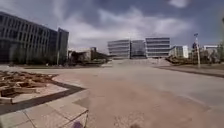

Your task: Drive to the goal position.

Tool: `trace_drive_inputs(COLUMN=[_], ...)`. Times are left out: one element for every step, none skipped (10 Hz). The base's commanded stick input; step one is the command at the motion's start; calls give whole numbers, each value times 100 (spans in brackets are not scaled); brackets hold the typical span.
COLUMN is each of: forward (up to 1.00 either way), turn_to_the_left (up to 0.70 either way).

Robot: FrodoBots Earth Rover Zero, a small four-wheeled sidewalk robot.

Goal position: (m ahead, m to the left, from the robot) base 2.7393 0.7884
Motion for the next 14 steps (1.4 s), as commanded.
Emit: trace_drive_inputs(forward=[70,70,70,70,70,70,70,70,70,70,70,70,70,70], turn_to_the_left=[-1,-1,-1,-1,-1,-1,-3,-5,-5,-4,-3,-2,-1,-1])
